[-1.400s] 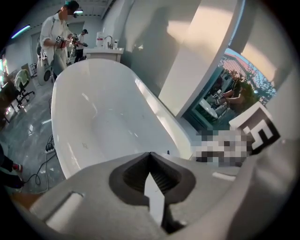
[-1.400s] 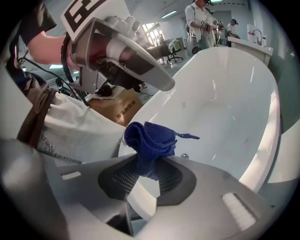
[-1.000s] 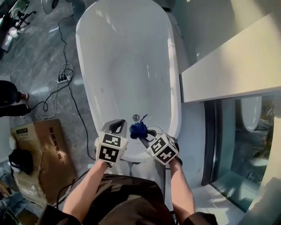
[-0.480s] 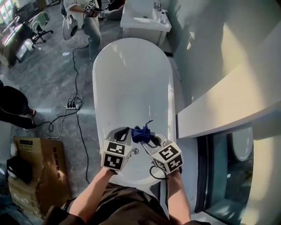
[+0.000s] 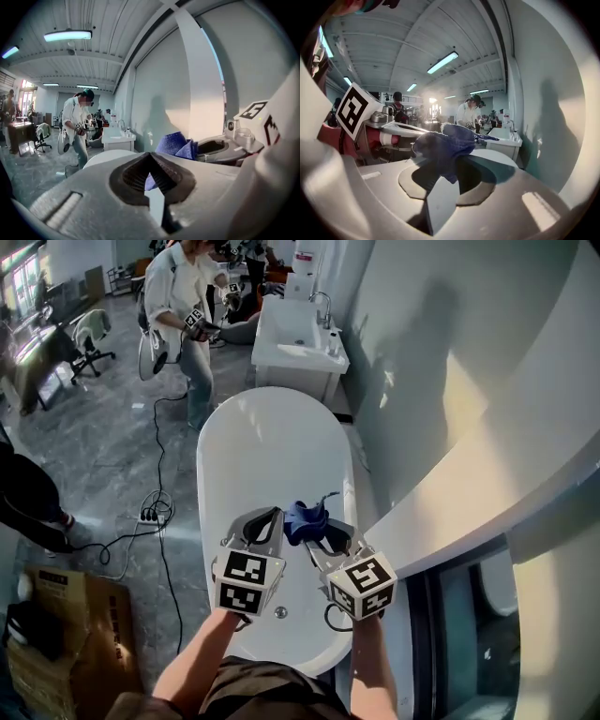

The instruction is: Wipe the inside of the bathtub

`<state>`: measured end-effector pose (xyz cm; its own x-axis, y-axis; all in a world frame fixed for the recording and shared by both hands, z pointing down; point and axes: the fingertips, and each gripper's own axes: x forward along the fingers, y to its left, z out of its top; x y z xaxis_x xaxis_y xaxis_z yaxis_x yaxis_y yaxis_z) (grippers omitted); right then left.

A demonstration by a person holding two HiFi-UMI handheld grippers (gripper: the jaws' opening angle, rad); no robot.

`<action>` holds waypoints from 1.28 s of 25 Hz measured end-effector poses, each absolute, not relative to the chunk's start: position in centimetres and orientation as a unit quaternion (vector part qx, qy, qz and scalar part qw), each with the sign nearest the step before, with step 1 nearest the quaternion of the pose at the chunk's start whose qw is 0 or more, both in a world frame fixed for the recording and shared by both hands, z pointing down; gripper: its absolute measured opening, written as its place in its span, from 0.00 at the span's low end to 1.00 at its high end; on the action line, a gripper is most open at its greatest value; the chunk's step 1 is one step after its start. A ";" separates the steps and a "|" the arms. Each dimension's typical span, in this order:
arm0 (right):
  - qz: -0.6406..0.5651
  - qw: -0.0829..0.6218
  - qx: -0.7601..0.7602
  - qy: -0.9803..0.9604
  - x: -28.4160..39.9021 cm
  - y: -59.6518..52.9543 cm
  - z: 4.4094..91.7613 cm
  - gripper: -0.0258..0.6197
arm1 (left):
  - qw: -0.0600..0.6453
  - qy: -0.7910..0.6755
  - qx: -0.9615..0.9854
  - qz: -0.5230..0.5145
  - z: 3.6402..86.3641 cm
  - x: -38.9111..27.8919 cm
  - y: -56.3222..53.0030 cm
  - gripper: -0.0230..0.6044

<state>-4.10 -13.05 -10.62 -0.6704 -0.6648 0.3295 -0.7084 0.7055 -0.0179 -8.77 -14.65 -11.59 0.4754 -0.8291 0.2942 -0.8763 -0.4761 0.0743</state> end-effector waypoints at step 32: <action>0.010 0.045 0.488 -0.872 -1.3 -10.5 -16.8 0.19 | 0.055 -0.531 0.842 0.080 -15.0 -7.1 -11.1 0.04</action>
<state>-1.26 -10.47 -16.78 -0.5205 -0.8493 0.0879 -0.8511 0.5243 0.0259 -7.11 -11.10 -15.05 0.4243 -0.8848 0.1927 -0.9023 -0.4310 0.0080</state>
